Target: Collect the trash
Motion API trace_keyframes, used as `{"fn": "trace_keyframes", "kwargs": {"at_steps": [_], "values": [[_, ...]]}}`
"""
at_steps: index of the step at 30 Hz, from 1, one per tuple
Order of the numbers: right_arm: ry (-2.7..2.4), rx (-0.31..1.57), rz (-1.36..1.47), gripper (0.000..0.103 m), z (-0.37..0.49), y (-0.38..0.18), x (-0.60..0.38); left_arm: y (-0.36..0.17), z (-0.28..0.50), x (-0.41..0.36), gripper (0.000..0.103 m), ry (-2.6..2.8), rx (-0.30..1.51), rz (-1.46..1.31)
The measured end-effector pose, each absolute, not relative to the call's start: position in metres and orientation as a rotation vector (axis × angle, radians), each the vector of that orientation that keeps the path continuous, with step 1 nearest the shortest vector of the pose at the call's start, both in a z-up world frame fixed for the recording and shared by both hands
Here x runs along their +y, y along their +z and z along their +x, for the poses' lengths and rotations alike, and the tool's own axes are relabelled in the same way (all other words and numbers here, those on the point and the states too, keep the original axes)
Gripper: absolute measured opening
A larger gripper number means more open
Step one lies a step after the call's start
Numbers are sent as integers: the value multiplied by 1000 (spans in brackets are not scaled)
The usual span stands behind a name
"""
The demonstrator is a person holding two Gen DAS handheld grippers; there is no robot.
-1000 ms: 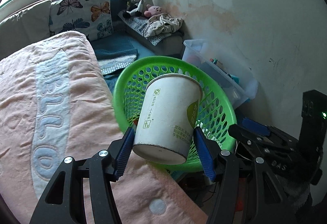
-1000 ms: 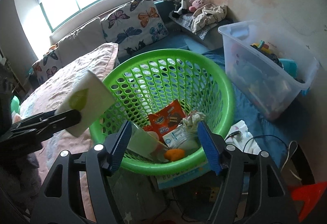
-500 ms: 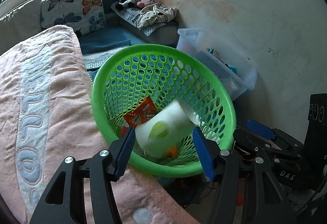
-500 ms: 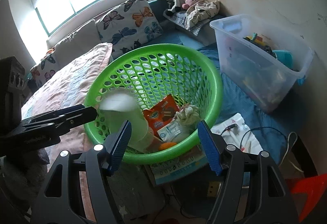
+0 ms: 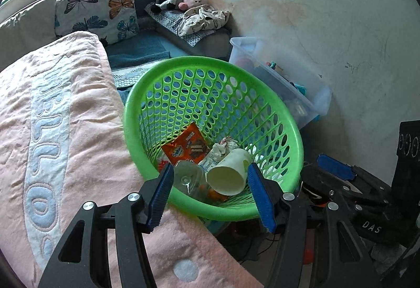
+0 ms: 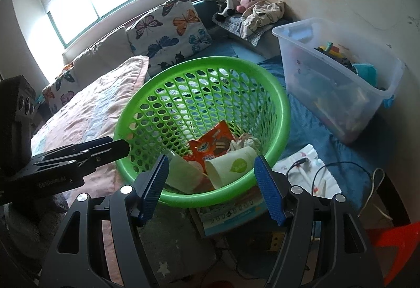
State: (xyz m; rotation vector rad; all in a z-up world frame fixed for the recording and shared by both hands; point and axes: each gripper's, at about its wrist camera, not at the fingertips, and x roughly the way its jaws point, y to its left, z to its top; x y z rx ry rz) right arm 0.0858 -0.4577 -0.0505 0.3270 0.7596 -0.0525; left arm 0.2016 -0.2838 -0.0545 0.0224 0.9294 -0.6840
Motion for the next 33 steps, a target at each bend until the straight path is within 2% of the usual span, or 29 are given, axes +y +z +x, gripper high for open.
{"fn": "trace_keyframes", "kwargs": {"at_steps": [8, 12, 30, 33], "values": [[-32, 760, 319, 69, 84, -47, -444, -49, 193, -269, 59, -674, 922, -6], [-20, 757, 318, 72, 83, -45, -436, -46, 190, -255, 62, -658, 917, -32], [29, 746, 295, 86, 78, -35, -397, -28, 169, -178, 83, -534, 833, -93], [33, 742, 294, 88, 75, -34, -391, -25, 162, -167, 84, -510, 814, -93]]}}
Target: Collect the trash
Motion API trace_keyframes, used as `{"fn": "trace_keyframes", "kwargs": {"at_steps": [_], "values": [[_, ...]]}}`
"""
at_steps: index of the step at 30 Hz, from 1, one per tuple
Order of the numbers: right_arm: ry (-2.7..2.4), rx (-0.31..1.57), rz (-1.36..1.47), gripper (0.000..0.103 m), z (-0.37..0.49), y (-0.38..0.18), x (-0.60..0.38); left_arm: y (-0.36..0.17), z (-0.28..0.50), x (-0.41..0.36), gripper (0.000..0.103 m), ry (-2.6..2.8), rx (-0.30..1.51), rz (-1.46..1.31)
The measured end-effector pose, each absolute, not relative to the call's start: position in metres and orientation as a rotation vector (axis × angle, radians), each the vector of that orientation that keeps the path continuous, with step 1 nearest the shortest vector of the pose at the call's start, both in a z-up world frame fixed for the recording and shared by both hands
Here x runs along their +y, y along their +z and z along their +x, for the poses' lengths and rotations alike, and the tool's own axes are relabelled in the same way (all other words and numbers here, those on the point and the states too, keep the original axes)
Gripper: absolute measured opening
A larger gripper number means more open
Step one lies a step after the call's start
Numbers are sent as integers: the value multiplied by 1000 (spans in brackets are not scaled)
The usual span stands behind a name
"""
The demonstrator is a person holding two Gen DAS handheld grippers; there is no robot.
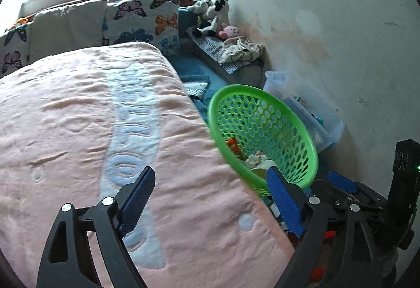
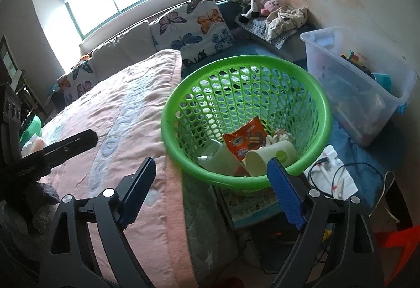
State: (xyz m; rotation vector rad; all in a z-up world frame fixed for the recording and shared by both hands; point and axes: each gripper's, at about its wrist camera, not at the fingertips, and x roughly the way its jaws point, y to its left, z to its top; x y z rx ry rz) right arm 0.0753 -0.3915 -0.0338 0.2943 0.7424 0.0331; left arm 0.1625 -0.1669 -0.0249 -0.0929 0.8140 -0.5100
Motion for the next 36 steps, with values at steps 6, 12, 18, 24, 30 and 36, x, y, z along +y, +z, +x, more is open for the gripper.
{"fn": "trace_keyframes", "kwargs": {"at_steps": [6, 12, 18, 24, 30, 36], "values": [[42, 739, 288, 92, 71, -33, -378, -20, 147, -147, 95, -461, 780, -73], [64, 736, 283, 95, 69, -30, -361, -19, 135, -126, 96, -430, 780, -93], [73, 724, 246, 96, 65, -25, -343, -16, 123, -108, 96, -392, 761, -90], [84, 710, 217, 98, 62, -19, -328, -10, 112, -85, 96, -338, 737, -88], [101, 702, 196, 98, 60, -14, -315, -9, 98, -63, 96, -290, 724, -84], [119, 688, 162, 99, 55, -10, -300, -7, 88, -44, 96, -248, 721, -103]]}}
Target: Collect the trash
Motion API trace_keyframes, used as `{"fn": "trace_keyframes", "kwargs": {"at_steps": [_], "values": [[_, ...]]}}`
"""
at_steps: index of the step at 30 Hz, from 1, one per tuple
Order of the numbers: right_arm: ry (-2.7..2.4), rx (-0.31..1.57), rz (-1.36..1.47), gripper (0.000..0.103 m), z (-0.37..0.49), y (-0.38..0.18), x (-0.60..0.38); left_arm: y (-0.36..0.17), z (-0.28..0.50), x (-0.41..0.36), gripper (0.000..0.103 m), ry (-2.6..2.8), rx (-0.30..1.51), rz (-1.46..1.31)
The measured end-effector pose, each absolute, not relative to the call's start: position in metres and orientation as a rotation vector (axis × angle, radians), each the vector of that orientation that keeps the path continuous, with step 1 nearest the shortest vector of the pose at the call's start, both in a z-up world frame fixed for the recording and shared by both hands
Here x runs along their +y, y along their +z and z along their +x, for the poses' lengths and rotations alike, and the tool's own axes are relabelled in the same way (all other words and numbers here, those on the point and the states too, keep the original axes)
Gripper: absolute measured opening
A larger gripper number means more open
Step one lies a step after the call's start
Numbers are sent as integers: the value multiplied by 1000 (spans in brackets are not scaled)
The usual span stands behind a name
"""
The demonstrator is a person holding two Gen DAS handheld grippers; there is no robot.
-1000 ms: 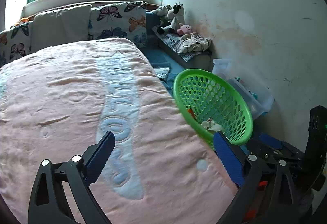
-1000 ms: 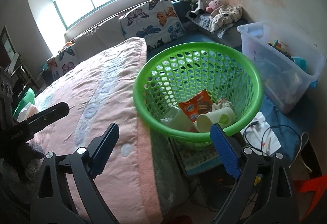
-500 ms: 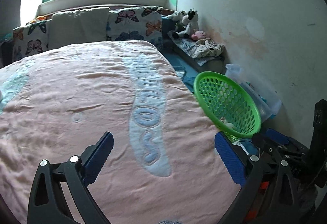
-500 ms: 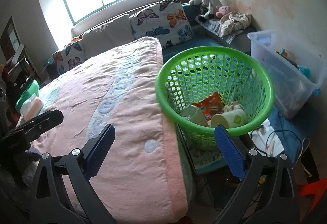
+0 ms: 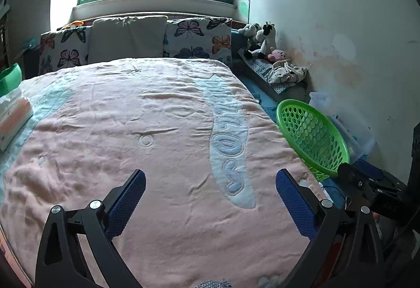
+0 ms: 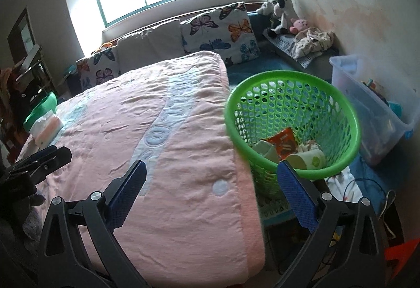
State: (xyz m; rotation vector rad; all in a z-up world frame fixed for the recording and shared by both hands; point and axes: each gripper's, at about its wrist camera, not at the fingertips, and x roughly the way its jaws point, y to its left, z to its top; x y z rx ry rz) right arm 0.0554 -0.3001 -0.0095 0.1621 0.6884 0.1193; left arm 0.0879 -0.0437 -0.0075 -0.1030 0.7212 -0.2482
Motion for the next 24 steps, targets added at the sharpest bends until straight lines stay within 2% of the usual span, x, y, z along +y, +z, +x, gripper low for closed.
{"fn": "trace_keyframes", "kwargs": {"at_steps": [24], "values": [[224, 673, 99, 99, 52, -6, -253, -8, 56, 7, 96, -78, 705, -133]]}}
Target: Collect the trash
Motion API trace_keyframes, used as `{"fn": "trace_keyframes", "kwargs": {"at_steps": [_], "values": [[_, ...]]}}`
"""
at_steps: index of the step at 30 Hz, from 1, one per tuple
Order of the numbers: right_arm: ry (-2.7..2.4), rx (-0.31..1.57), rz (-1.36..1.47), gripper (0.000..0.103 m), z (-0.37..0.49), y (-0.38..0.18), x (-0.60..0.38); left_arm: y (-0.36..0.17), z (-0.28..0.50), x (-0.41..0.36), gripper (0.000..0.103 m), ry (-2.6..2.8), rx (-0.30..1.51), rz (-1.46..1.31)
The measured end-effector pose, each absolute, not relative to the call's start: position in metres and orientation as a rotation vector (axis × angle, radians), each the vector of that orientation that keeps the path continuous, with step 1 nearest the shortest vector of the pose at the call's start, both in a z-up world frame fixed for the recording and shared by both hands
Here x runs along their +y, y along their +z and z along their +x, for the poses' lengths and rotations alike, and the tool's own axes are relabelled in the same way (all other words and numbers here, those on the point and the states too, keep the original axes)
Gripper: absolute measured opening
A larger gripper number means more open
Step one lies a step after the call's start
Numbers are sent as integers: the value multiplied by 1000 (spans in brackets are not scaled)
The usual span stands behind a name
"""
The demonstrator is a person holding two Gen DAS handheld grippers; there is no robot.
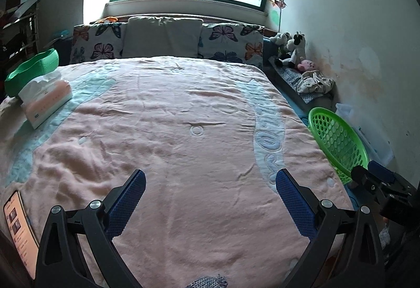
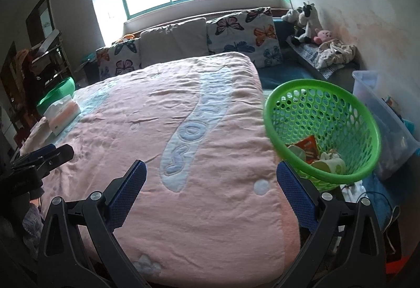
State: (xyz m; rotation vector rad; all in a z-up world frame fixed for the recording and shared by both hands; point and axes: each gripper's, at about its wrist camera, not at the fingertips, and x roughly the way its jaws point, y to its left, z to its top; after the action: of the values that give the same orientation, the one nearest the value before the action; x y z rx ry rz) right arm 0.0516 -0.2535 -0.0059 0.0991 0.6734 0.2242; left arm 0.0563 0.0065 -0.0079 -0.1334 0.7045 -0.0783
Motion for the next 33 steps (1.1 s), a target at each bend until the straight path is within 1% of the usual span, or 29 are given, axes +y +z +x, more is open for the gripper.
{"fn": "trace_keyframes", "kwargs": {"at_steps": [21, 33], "values": [[264, 685, 52, 99, 55, -10, -231, -12, 44, 31, 96, 20, 700, -163], [261, 688, 32, 99, 55, -13, -227, -17, 45, 32, 96, 34, 713, -162]]}}
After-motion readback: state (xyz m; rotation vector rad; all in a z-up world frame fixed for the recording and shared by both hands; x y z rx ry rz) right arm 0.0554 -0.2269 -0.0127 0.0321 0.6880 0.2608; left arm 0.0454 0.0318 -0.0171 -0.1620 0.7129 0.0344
